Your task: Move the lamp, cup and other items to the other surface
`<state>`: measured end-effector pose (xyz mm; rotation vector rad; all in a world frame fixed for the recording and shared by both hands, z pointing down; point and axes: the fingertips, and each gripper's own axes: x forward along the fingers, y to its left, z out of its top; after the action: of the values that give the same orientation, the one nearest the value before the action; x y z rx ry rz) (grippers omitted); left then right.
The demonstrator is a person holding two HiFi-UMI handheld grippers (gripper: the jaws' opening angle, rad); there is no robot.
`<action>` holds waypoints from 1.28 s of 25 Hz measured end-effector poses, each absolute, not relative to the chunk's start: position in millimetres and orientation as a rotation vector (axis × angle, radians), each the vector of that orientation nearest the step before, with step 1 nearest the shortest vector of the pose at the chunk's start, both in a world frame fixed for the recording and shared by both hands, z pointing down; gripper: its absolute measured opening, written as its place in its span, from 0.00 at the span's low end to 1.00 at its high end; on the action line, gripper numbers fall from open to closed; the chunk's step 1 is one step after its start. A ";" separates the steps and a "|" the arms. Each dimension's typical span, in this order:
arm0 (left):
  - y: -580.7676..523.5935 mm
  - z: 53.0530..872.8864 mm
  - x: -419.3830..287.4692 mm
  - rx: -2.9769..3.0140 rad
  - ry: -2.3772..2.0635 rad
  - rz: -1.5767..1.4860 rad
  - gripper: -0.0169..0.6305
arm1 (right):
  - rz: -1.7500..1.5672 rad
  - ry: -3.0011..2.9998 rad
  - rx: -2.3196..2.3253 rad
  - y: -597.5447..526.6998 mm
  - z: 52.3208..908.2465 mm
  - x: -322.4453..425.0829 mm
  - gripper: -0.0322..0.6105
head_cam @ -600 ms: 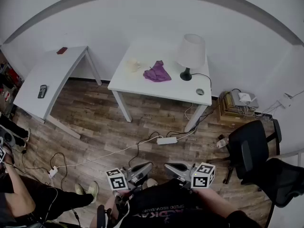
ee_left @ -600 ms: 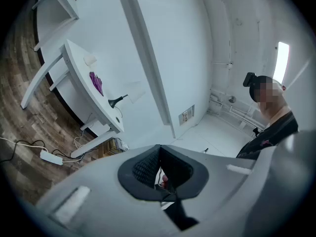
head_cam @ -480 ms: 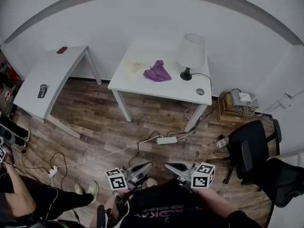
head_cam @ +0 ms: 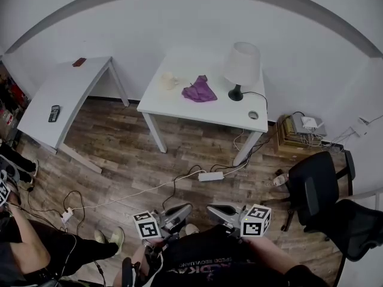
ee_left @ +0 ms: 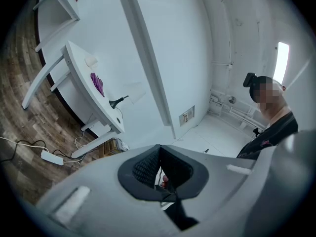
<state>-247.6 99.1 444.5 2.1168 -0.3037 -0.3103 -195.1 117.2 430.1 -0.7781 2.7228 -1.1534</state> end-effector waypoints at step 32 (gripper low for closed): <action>73.1 451.0 -227.2 2.079 -0.230 -0.317 0.02 | -1.094 2.615 -1.044 77.8 427.3 -146.5 0.06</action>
<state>-227.2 73.1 451.0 2.0790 -0.2303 -0.3168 -146.5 77.8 427.3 -1.0439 2.6145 -1.0936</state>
